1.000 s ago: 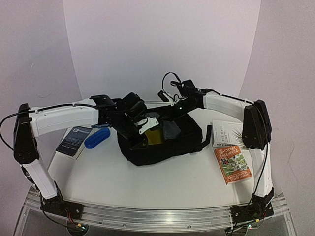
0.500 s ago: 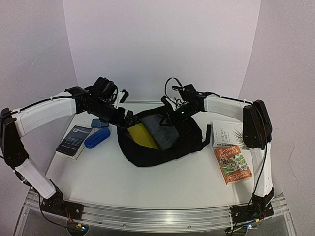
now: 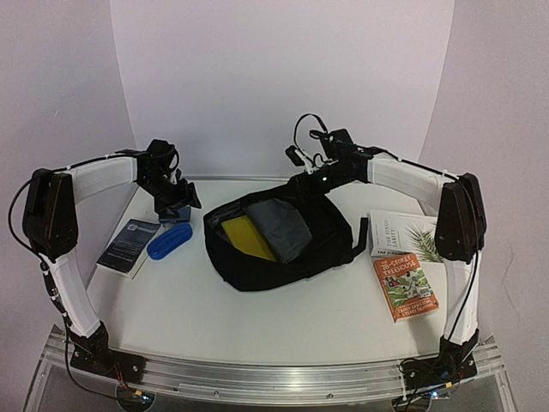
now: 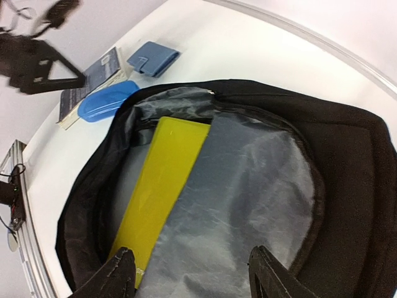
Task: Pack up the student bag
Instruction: Pick up the book from the center of the board.
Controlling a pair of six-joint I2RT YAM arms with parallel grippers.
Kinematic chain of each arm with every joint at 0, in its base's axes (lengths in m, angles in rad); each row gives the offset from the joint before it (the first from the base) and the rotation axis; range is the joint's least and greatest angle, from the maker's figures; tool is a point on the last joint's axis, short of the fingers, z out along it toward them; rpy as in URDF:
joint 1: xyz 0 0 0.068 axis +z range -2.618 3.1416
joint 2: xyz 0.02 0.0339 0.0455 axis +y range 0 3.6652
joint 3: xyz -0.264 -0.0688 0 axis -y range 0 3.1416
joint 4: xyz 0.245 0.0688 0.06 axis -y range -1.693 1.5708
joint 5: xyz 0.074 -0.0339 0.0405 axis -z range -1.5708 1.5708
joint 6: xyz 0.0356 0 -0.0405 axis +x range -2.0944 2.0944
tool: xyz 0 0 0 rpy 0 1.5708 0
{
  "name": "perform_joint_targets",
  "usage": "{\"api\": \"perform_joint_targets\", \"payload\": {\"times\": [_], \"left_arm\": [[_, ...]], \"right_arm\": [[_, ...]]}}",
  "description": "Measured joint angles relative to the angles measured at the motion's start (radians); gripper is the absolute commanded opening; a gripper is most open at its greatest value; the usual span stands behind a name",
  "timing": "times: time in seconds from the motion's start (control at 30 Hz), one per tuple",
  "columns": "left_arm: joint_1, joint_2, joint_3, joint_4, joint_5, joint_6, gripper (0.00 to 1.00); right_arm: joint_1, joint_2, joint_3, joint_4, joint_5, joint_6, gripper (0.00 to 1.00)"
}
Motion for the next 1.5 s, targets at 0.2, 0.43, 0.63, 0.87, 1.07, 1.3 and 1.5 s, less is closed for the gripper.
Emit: {"api": "perform_joint_targets", "payload": {"times": [0.2,0.43,0.63,0.87,1.07,1.3,1.5], "left_arm": [[-0.005,0.074,0.081,0.0,0.077,-0.007,0.87],[-0.051,0.074,0.232,-0.032,0.114,0.065,0.96],[-0.147,0.076,0.299,-0.048,0.117,0.115,0.97],[-0.175,0.098,0.299,-0.071,0.115,0.125,0.97],[-0.172,0.098,0.301,-0.073,0.111,0.137,0.97],[-0.172,0.099,0.325,-0.081,0.106,0.141,0.98],[-0.172,0.099,0.325,-0.081,0.104,0.142,0.98]], "right_arm": [[-0.028,-0.003,-0.004,-0.007,0.011,0.006,0.81],[-0.338,-0.082,-0.104,-0.108,0.104,-0.054,0.94],[-0.6,-0.104,-0.143,-0.207,0.256,-0.132,0.98],[-0.727,-0.07,-0.149,-0.314,0.416,-0.182,0.98],[-0.804,-0.065,-0.152,-0.346,0.463,-0.215,0.98],[-0.855,-0.065,-0.233,-0.357,0.439,-0.281,0.98],[-0.858,-0.064,-0.286,-0.378,0.424,-0.295,0.98]]}}
